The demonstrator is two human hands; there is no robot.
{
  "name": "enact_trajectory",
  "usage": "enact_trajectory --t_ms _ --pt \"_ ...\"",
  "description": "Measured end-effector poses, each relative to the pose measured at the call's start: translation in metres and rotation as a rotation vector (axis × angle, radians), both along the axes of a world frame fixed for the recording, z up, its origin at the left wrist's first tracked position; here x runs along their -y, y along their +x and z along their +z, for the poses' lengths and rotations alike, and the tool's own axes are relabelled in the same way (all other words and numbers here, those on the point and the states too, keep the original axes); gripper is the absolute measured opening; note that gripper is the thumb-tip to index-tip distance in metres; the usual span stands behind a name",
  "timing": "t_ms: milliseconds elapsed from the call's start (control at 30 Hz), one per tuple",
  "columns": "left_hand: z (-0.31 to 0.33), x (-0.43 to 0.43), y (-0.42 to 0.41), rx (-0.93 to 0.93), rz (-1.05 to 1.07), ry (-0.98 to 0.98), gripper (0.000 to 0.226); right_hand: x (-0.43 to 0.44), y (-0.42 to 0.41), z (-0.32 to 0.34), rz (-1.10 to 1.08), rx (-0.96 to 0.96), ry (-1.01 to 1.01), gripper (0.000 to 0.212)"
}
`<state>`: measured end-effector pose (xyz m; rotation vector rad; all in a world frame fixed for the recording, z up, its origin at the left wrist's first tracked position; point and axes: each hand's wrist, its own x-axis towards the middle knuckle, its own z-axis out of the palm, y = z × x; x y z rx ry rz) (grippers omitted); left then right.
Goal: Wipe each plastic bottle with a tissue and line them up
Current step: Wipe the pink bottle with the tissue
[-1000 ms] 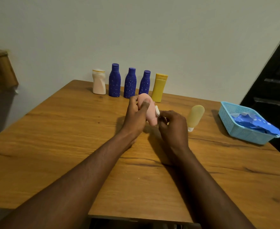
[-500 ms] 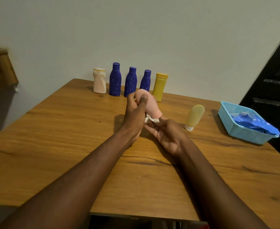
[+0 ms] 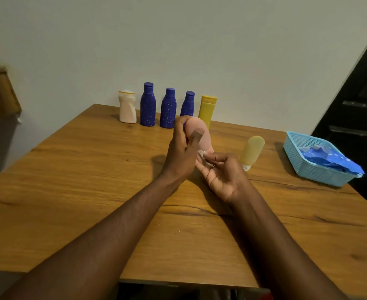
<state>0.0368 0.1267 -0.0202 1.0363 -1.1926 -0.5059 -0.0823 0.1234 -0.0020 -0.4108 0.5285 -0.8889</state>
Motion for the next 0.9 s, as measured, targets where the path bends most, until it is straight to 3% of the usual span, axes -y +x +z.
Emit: enact_trajectory --t_ms 267,600,700,800,900 --pt "-0.001 -0.002 -0.002 -0.001 -0.012 0.02 0.037 0.001 -0.002 -0.003 -0.026 -0.164 -0.035 0.036" --pt "-0.002 -0.003 0.01 0.074 0.053 -0.009 0.035 0.01 -0.013 -0.001 -0.206 -0.139 0.022 0.033" --pt "-0.003 -0.003 0.009 0.053 0.019 0.028 0.036 0.009 -0.016 -0.001 -0.261 -0.404 -0.147 0.029" --pt "-0.003 -0.002 0.004 0.022 -0.003 0.063 0.038 0.006 -0.012 -0.007 -0.348 -0.702 -0.474 0.02" --pt "-0.004 0.0 0.007 -0.027 0.011 0.09 0.039 0.004 -0.007 -0.015 -0.374 -0.842 -0.731 0.013"
